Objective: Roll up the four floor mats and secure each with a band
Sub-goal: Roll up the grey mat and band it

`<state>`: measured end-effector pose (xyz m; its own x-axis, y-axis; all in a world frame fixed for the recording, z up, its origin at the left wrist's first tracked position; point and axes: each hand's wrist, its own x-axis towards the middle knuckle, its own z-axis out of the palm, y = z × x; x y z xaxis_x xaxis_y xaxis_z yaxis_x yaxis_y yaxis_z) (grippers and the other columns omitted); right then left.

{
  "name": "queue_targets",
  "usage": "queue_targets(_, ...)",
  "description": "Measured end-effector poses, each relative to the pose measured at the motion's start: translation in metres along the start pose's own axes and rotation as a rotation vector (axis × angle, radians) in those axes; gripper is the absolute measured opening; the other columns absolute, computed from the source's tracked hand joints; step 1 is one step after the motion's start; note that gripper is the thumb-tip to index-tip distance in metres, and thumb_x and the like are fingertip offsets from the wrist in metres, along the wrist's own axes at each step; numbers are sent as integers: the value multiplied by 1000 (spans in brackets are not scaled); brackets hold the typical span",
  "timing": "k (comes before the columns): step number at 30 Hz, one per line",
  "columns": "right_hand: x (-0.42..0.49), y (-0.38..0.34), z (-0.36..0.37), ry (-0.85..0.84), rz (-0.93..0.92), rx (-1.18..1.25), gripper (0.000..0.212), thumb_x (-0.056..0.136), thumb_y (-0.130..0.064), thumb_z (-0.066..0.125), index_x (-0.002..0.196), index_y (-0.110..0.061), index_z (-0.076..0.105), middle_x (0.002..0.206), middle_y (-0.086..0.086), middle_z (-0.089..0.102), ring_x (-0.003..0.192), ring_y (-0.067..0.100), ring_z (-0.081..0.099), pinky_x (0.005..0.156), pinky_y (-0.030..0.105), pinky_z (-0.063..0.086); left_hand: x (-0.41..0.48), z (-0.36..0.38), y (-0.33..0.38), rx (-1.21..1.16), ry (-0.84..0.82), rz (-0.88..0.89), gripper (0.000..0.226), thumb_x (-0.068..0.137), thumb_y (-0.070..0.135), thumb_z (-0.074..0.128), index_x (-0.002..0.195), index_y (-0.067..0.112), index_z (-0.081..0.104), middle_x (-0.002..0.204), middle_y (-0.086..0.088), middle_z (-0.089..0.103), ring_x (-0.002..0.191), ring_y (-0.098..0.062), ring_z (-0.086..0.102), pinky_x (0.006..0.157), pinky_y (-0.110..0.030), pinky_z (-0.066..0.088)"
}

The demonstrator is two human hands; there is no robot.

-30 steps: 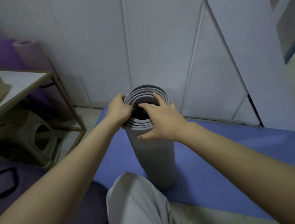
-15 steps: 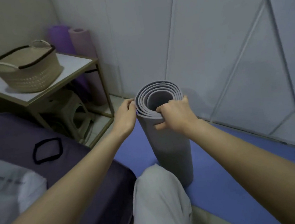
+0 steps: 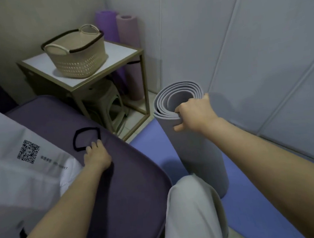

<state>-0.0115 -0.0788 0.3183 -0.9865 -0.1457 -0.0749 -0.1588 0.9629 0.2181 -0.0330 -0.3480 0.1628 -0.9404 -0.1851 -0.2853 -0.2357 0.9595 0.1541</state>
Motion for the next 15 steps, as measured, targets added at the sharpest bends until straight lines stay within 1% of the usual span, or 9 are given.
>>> queue_targets(3, 5, -4, 0, 3, -10, -9, 32, 83, -48, 61, 100, -21, 63, 87, 0, 61, 101, 22, 57, 108, 58, 20, 4, 5, 2, 20, 68, -2, 45, 96, 12, 40, 138, 0, 28, 139, -20, 32, 123, -35, 35, 100, -41, 35)
queue_targets(5, 7, -5, 0, 3, -9, -13, 33, 83, -48, 61, 102, -21, 63, 84, -1, 58, 101, 22, 57, 108, 58, 20, 5, 5, 7, -15, 108, 2, 34, 94, 5, 41, 126, -3, 37, 131, -23, 36, 116, -36, 40, 95, -42, 38)
queue_targets(8, 7, -5, 0, 3, -9, -22, 32, 83, -48, 60, 101, -21, 63, 80, -2, 51, 101, 22, 56, 108, 56, 22, 10, 6, 16, -207, 95, 9, 25, 95, 1, 41, 118, -8, 43, 124, -26, 45, 110, -38, 47, 89, -43, 42)
queue_targets(11, 4, -2, 2, 7, -32, -14, 28, 82, -50, 60, 90, -23, 57, 80, -3, 50, 102, 22, 53, 106, 54, 25, 10, -1, 38, -391, 75, 24, 27, 95, 3, 47, 117, -12, 53, 121, -27, 55, 110, -38, 53, 86, -37, 43)
queue_targets(13, -2, 3, 5, 18, -47, -1, 29, 82, -52, 60, 86, -24, 53, 81, -3, 51, 103, 21, 51, 105, 53, 26, 2, -14, 62, -531, 103, 43, 27, 95, 3, 48, 116, -9, 60, 118, -24, 61, 110, -37, 56, 82, -34, 43)
queue_targets(15, -9, 12, 7, 28, -48, 12, 33, 81, -53, 60, 92, -22, 58, 85, -3, 57, 104, 21, 51, 104, 52, 26, -9, -31, 90, -742, 146, 75, 26, 96, 5, 47, 116, -4, 62, 113, -23, 64, 102, -34, 61, 83, -34, 48)
